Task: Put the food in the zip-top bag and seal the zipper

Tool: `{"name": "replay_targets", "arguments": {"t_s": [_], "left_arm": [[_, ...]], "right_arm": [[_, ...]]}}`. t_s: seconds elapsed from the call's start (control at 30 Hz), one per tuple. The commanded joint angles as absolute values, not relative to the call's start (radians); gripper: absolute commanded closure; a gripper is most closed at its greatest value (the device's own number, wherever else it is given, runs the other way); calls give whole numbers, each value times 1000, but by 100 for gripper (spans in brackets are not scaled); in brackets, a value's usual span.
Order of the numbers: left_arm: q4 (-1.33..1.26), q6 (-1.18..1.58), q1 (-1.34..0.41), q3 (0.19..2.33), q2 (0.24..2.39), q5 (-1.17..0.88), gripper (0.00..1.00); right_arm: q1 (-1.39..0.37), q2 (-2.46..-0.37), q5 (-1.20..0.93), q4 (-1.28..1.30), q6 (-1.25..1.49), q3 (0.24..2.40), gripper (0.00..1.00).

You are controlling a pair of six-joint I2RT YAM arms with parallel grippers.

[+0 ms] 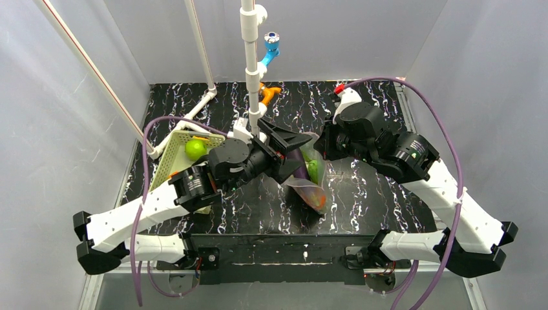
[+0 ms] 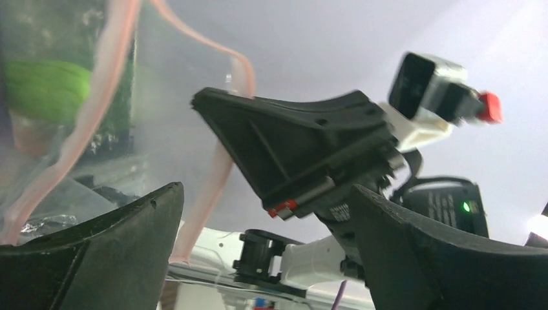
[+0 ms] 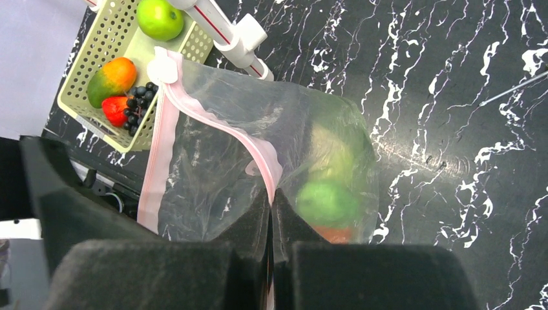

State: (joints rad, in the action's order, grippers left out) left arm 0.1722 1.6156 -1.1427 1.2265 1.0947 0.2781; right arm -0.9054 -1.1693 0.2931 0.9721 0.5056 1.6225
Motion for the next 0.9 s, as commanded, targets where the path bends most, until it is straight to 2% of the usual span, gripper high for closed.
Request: {"name": "replay_targets", "arguments": {"t_s": [0.0, 0.1, 0.3, 0.5, 0.57, 0.67, 0.77, 0.87], "left_arm": [[204, 1293, -1146, 1264, 1021, 273, 2], [311, 1148, -1146, 1294, 963, 307, 4], [658, 900, -1146, 1414, 896, 521, 4], [1227, 764, -1142, 1658, 1059, 727, 2], [1331, 764, -1102, 1682, 1113, 737, 2], [1378, 755, -962, 1599, 1121, 680, 2], [1220, 684, -793, 1391, 1002, 533, 2], [1165, 677, -640, 1255, 926, 527, 2]], "right_arm": [[-908, -1117, 279, 875, 434, 1619, 99], [-895, -1120, 240, 897, 391, 1644, 99], [-863, -1151, 194, 950, 365, 1717, 99], [-799, -1141, 81, 947, 376, 1669, 99], [-771, -1132, 47, 942, 382, 1641, 99], [-752, -1110, 16, 934, 388, 1602, 99], [-750, -1093, 18, 935, 388, 1589, 99], [-749, -1080, 20, 945, 382, 1590, 99]]}}
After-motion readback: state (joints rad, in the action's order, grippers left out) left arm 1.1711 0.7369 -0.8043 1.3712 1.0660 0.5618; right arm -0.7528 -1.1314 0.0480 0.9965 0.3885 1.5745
